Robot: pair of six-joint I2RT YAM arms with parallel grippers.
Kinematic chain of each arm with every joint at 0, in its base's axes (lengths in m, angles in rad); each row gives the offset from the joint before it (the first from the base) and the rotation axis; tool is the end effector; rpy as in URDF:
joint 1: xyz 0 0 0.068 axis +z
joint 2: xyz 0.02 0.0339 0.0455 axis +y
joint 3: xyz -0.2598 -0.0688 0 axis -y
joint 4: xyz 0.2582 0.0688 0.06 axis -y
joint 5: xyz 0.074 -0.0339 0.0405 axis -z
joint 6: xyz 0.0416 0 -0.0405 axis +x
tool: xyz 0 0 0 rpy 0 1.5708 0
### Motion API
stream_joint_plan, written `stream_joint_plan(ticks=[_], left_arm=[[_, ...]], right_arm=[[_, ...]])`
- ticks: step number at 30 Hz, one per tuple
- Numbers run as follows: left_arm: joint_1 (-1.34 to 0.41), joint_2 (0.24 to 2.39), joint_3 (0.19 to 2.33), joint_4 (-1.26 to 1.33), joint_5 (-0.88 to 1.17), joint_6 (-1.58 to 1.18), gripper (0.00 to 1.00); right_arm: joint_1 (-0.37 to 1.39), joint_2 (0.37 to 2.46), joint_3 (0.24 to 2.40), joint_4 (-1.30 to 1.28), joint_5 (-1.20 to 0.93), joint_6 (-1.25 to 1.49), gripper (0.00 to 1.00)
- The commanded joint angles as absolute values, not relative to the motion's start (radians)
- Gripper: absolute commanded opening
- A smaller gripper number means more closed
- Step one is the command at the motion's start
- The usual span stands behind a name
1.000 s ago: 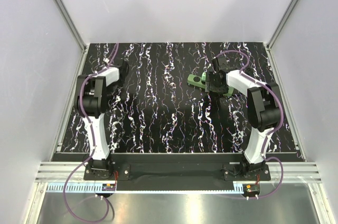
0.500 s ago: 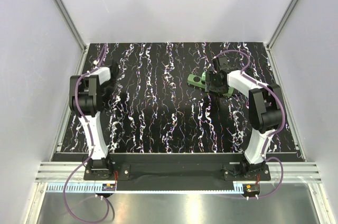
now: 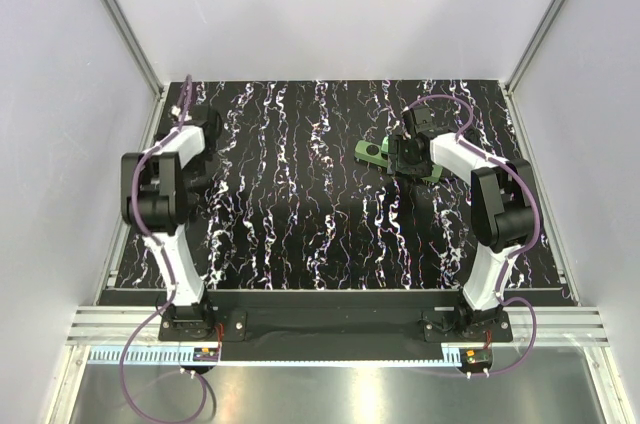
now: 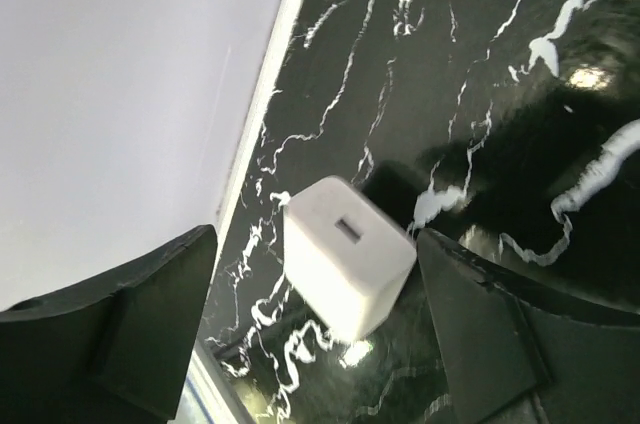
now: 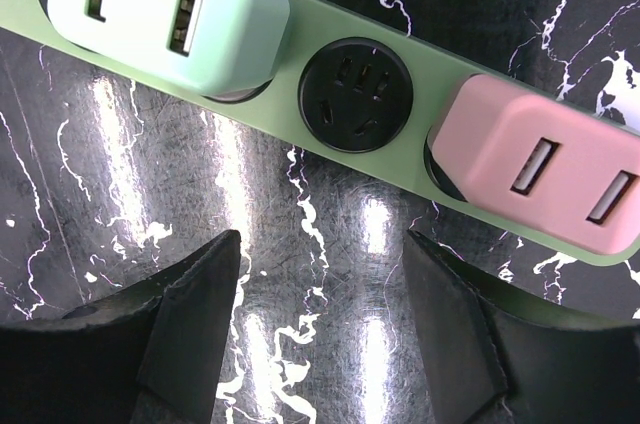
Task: Pull the plug off the socket
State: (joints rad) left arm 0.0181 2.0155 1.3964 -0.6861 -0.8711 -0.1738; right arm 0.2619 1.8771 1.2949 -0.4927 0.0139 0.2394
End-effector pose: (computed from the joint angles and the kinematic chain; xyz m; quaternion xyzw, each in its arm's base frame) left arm 0.4027 0.0391 0.1498 -0.1417 0.8892 0.4076 0.1522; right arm 0.3884 0.1035 0.1677 -0.0092 0.9694 0.0543 0.2394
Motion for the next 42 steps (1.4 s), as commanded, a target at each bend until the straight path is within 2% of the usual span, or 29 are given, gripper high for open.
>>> stream_joint_plan(ticks=[1,10,18,23,28,32,36,38,42], left_arm=[[0.005,1.814,1.399,-0.64,-0.81,-0.219,0.88],[-0.179,1.456,1.3,-0.459,-0.378,-0.32,0.88],[-0.342,1.347,1.108,-0.056,-0.114,-0.35,0.82],[-0.443,1.462,1.095,0.134,-0.029,-0.365,0.79],[-0.552,1.609,1.121,0.294,-0.012,-0.335,0.79],[-0.621,1.736,1.255,0.244,-0.024,-0.282,0.77],[-0.673,1.833,1.351,0.244,-0.029,-0.239,0.77],[-0.693,1.888,1.406,0.242,-0.012,-0.215,0.79],[-0.722,1.992,1.523,0.201,-0.005,-0.183,0.82]], right_arm=[[0.261,1.832,1.289,-0.469,0.02,0.239,0.74],[0.264,1.804,1.282,-0.449,0.057,0.275,0.74],[0.278,1.744,1.261,-0.433,0.106,0.294,0.74],[0.282,1.646,1.217,-0.401,0.127,0.307,0.72],[0.282,1.549,1.189,-0.376,0.143,0.307,0.68],[0.276,1.512,1.19,-0.371,0.248,0.308,0.61],[0.242,1.571,1.27,-0.385,0.265,0.299,0.53],[0.233,1.598,1.296,-0.399,0.267,0.299,0.51],[0.193,1.574,1.232,-0.364,0.293,0.317,0.42]])
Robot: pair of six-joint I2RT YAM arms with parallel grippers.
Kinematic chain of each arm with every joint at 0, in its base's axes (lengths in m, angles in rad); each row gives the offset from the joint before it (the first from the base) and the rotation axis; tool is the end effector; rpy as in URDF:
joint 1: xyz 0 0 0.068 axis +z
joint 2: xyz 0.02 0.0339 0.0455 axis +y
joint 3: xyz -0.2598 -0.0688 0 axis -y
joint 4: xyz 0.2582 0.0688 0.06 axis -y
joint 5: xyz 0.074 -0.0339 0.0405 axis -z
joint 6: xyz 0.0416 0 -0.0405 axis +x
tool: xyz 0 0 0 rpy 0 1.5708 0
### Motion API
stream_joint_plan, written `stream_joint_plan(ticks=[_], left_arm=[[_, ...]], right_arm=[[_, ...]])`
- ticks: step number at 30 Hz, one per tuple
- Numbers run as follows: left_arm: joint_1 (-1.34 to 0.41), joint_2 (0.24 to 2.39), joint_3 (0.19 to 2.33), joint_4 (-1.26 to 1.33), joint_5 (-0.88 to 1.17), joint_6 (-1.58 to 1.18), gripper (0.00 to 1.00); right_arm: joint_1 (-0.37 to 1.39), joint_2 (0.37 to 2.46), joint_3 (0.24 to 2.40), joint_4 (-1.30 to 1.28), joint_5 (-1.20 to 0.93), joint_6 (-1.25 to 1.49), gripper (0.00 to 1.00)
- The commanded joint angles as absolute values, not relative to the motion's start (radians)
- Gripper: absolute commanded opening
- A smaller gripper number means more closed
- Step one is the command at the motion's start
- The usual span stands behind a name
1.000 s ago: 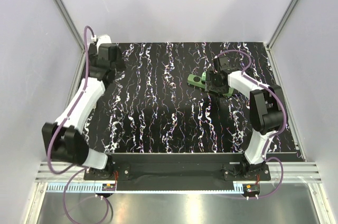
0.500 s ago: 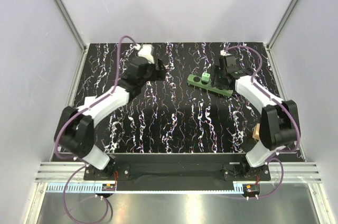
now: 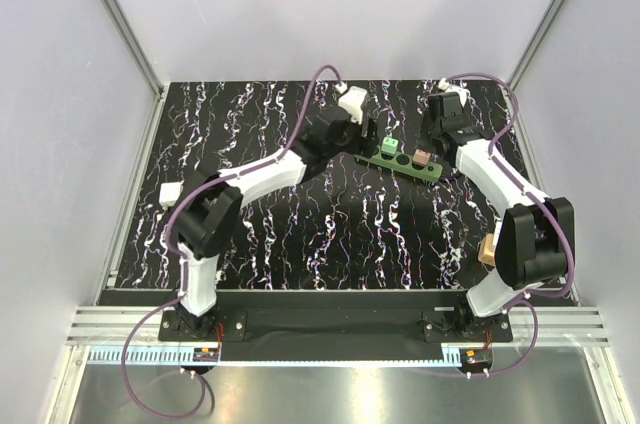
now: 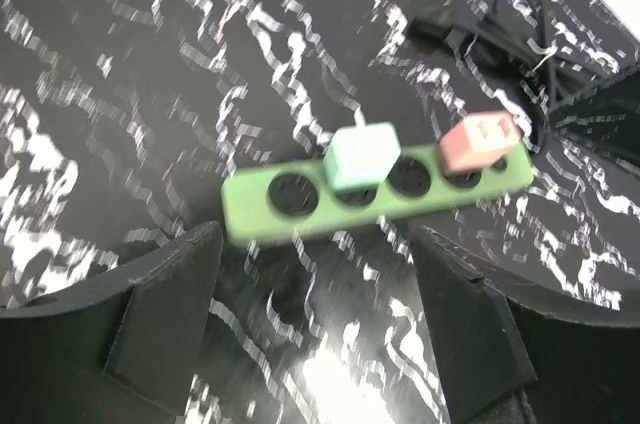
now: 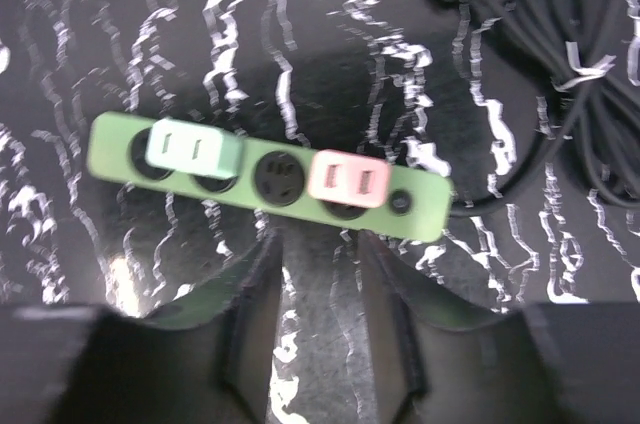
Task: Pull the plug off the socket
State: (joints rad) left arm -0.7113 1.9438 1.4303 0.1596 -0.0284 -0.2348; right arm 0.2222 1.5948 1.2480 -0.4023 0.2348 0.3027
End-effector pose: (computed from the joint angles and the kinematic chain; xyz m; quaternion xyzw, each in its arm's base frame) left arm 0.3625 -0.3108 0.2408 0.1857 0.7992 -0.2500 0.5141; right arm 0.3662 0.0728 0.2639 0.0834 0.9079 -0.0008 0.4109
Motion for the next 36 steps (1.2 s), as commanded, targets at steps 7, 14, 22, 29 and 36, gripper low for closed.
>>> stream_joint_plan(ticks=[7,14,22,29,36], left_arm=[[-0.749,2.103,1.635,0.176,0.015,-0.202,0.83],[-0.795,2.195,1.765,0.114,-0.093,-0.203,0.84],[-0.804,2.275,1.87,0.046,-0.106,-0.215,0.84],[-0.804,2.292,1.885,0.043,-0.126,-0.218,0.84],[-0.804,2.319,1.924,0.003,-0.118,-0.261,0.83]], right_arm=[[0.097,1.545,1.051,-0.261,0.247,0.357,0.17],[0.04,1.551,0.997,-0.206,0.177,0.383,0.0],[0.038,1.617,0.986,-0.143,0.124,0.394,0.0],[0.035,1.649,0.979,-0.112,0.092,0.41,0.0],[0.029,1.683,1.002,-0.138,0.084,0.417,0.01]])
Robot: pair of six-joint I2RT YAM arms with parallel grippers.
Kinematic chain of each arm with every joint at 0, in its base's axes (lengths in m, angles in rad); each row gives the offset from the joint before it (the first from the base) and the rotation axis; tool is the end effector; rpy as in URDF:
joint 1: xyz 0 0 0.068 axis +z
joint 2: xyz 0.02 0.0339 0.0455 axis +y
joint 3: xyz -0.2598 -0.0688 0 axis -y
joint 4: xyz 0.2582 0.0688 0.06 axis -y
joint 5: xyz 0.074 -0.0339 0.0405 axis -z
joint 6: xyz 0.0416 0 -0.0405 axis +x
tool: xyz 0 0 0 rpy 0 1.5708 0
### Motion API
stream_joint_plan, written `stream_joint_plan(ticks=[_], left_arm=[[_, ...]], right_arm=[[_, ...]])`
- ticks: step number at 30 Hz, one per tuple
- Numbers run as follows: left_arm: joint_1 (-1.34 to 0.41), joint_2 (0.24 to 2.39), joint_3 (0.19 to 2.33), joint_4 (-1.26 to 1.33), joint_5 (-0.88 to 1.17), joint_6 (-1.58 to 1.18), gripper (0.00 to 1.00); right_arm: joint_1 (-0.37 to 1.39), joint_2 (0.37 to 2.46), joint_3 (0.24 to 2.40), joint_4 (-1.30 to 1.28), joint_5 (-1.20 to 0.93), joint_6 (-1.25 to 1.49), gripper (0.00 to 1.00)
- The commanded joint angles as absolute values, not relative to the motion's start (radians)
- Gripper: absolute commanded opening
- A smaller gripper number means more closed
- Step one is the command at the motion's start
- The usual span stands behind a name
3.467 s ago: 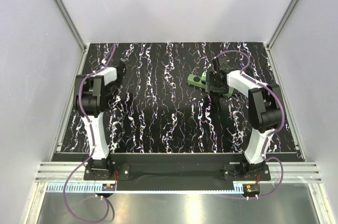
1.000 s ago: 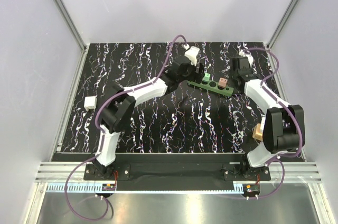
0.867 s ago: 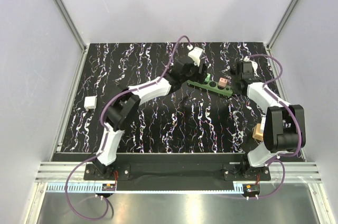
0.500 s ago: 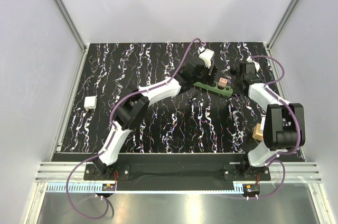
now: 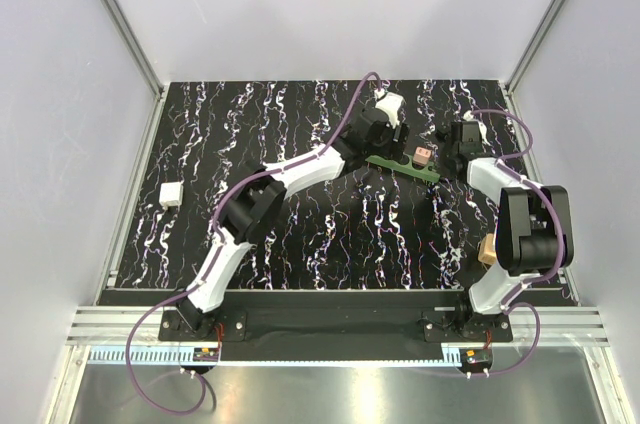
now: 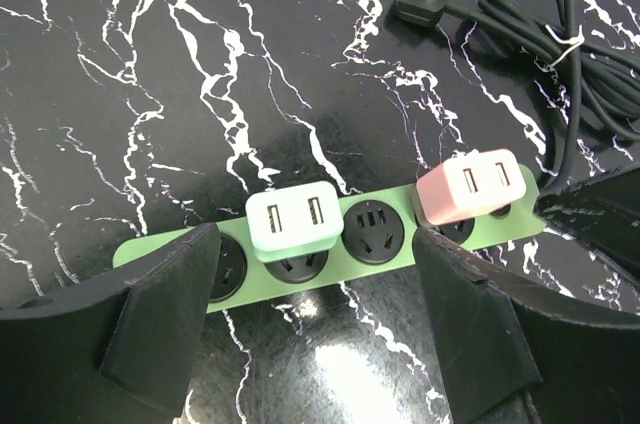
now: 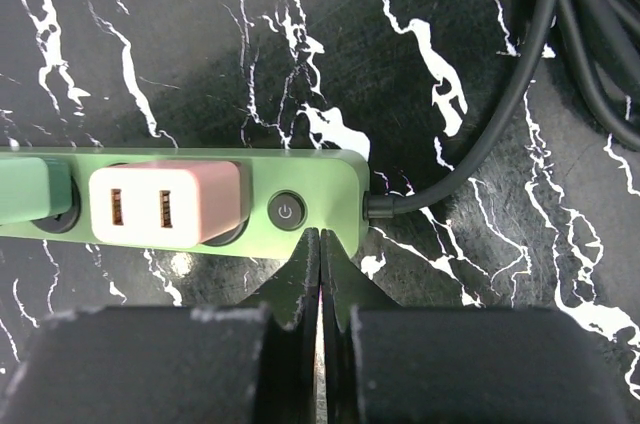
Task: Pull the plug off the socket
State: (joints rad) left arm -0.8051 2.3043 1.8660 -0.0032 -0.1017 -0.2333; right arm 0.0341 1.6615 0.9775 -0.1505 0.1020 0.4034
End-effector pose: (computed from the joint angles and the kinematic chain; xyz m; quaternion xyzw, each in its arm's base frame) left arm 0.3894 -0.3990 0.2019 0.2118 0.8171 -0.2279 0.4853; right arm 0.3590 0.0080 0.1701 0.1891 0.9126 0.0316 0.3612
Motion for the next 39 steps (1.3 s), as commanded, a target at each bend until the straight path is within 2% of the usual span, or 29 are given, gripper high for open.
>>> stream_joint_plan(ticks=[1,17,25,33,37,39], left_arm=[[-0.804,2.322,1.924,0.003,-0.117,-0.265,0.83],[-0.805,2.373,1.957,-0.021,-0.129,-0.275,0.81],[-0.804,2.408,2.014,-0.046,-0.118,-0.275,0.76],[-0.804,2.402,2.006,-0.048,-0.133,-0.278,0.54],[-0.804,2.396,1.997,-0.041,-0.14,-0.281,0.34],[-0.804,2.387,1.988,-0.026,-0.135,-0.284,0.28]], right_arm=[[0.029,1.687,1.005,-0.146,0.089,0.423,0.01],[0.025,1.741,1.062,-0.236,0.107,0.436,0.0],[0.025,1.752,1.071,-0.244,0.097,0.436,0.0],[0.025,1.747,1.072,-0.247,0.094,0.436,0.0],[0.025,1.746,1.071,-0.247,0.091,0.436,0.0],[0.025,1.752,1.074,-0.245,0.09,0.434,0.0]])
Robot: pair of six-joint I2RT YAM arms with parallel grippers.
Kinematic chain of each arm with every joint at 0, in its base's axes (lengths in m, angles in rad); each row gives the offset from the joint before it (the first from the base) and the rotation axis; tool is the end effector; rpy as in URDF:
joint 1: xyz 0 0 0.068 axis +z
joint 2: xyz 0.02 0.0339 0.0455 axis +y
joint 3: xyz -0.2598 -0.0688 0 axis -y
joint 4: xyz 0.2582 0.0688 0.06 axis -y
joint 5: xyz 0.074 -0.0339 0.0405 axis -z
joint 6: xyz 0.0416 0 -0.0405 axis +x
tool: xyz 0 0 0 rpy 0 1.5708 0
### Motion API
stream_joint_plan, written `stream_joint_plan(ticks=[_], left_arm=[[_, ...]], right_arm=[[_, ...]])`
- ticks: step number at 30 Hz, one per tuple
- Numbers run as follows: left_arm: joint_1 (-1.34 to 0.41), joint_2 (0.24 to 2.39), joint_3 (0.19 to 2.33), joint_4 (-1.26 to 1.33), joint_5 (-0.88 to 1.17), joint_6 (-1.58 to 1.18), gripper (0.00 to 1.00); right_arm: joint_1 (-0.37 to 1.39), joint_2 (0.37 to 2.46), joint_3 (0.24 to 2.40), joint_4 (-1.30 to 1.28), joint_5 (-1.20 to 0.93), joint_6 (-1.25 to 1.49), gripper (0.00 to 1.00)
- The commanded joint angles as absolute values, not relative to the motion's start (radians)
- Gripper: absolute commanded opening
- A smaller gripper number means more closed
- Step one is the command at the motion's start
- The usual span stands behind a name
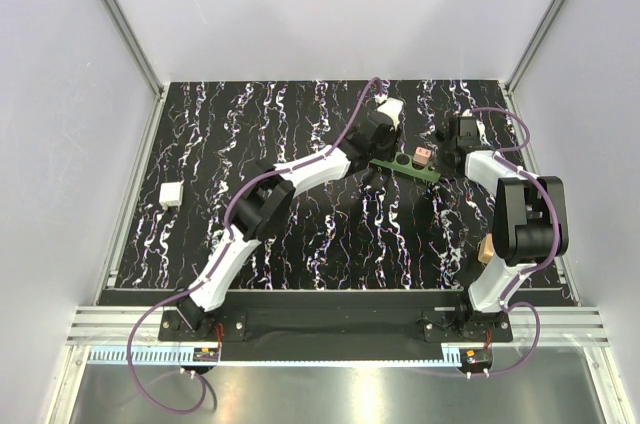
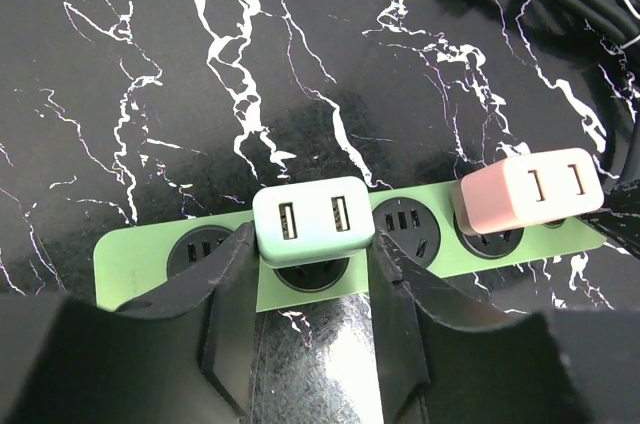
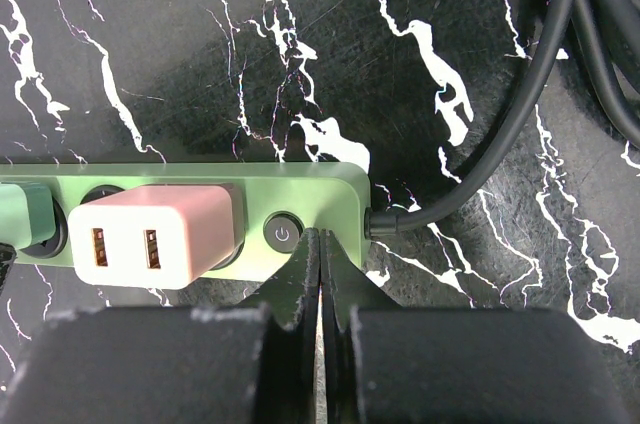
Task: Pull the plug off the socket
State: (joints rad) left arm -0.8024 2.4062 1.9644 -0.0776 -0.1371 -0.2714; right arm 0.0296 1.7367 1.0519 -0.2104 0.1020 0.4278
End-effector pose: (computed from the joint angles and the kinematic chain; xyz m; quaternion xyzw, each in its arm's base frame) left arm 0.4014 -0.4071 0.1744 0.1933 0.8417 -0.2052 0.4605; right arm 0.3730 0.0068 0.1629 0.2029 0.9203 0.0282 0.3333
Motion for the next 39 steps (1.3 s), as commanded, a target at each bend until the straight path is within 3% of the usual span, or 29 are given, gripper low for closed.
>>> stream_joint_plan(ticks=[1,4,14,23,29,32,36,39], left_arm=[[-0.804,2.382,1.985,-0.023,-0.133,-0.287,0.24],[-0.805,2.361,1.965,-0.006,-0.149,-0.287,0.0],[-0.805,2.203,1.701,0.31,-0.301,-0.513,0.0],[-0.879,2.306,1.959,0.115,-0.411,-0.328,0.0],[-0.79,2.29,1.871,0.224,-0.167,-0.622,0.0],[-0.781,2.328,1.965,0.114,-0.146,-0.588,0.0],[-0.854,2.373,2.13,-0.053,-0.332,-0.381,0.0],[-0.876,2.372,2.131,-0.066,-0.365,-0.314,0.0]], right_arm=[[0.026,1.753,1.075,-0.247,0.087,0.434,0.0],[0.025,1.758,1.077,-0.245,0.087,0.431,0.0],[0.025,1.795,1.089,-0.256,0.048,0.428,0.0],[0.025,1.822,1.108,-0.268,0.015,0.423,0.0],[0.025,1.838,1.115,-0.273,0.003,0.417,0.0],[0.025,1.836,1.115,-0.273,0.003,0.414,0.0],[0.025,1.842,1.12,-0.275,-0.023,0.416,0.0],[0.025,1.844,1.12,-0.273,-0.023,0.416,0.0]])
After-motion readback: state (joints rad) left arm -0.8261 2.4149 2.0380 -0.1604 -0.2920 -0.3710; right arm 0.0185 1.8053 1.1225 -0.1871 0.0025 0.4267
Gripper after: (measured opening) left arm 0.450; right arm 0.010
